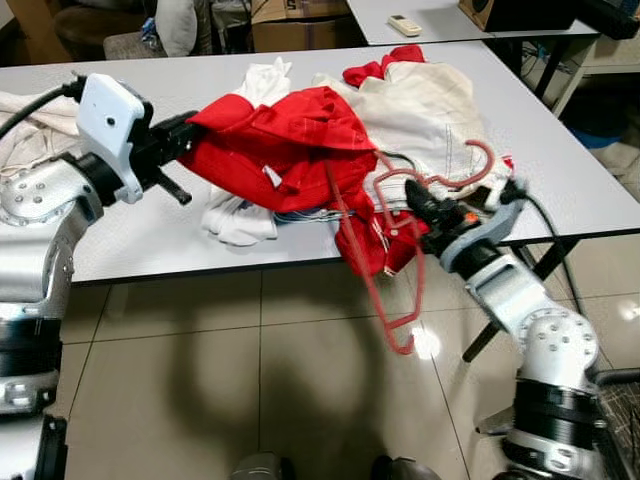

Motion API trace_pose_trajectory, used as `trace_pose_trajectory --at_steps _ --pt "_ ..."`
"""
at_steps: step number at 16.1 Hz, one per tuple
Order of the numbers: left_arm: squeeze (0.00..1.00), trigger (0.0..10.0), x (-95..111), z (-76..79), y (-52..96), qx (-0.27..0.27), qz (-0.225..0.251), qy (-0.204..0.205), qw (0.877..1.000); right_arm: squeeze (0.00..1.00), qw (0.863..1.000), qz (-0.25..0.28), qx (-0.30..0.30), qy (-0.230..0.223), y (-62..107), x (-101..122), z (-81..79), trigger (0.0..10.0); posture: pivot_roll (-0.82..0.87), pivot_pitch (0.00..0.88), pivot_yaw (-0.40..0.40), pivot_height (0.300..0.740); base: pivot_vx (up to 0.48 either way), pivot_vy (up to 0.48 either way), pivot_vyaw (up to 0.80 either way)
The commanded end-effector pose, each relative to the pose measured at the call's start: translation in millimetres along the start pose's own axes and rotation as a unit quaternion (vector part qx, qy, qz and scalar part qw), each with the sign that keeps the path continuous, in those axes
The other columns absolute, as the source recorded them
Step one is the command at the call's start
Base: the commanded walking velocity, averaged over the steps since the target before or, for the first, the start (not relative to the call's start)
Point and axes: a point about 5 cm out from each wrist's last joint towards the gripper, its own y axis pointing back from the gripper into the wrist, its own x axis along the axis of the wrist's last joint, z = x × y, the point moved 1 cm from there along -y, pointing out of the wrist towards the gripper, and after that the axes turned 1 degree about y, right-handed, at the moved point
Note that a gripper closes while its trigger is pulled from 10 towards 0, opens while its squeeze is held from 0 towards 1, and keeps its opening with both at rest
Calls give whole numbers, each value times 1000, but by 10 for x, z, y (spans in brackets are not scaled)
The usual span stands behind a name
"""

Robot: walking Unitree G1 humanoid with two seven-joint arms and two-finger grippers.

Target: Hang hanger

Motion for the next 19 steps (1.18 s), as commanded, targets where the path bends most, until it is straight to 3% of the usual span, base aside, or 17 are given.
trace_pose_trajectory --at_steps 1,2,5,6,7,8,10,11,13,15,17,19 --pt "0 0 5 7 15 -2 -1 1 1000 0 1000 6 -4 3 -6 23 -8 10000 15 71 30 740 0 0 0" --pt "0 0 -65 91 3 9 -6 15 1000 0 997 68 1 -39 -56 147 -83 10000 16 72 31 740 0 0 0" --pt "0 0 -101 82 18 37 -9 20 999 0 986 138 57 -67 -63 375 -251 10000 15 73 35 740 0 0 0" --pt "0 0 -110 69 29 54 -6 30 998 0 991 100 68 -53 -129 336 -313 10000 14 73 36 740 0 0 0" --pt "0 0 -122 86 26 53 -8 30 998 0 999 43 23 19 -177 179 -227 10000 13 74 36 740 0 0 0" --pt "0 0 -143 128 17 47 -12 32 998 0 998 -4 -11 59 -192 8 -128 10000 15 75 35 740 0 0 0" --pt "0 0 -162 177 7 50 -12 38 998 0 1000 -9 3 8 -188 -85 -172 10000 19 77 34 740 0 0 0" --pt "0 0 -158 174 5 58 -9 41 997 0 1000 -19 1 11 -185 -115 -177 10000 18 77 35 740 0 0 0" --pt "0 0 -95 59 -31 125 35 86 988 0 996 -79 -26 9 -79 -319 -76 10000 13 78 41 740 0 0 0" --pt "0 0 0 -29 -17 152 81 118 978 0 995 -97 -37 -3 15 -387 -19 10000 12 79 42 740 0 0 0" --pt "0 0 95 -112 40 170 122 144 967 0 993 -93 -66 -22 121 -397 70 10000 12 81 43 740 0 0 0" --pt "0 0 81 -72 75 146 114 142 972 0 997 -34 -66 -30 117 -233 61 10000 10 84 48 740 0 0 0"
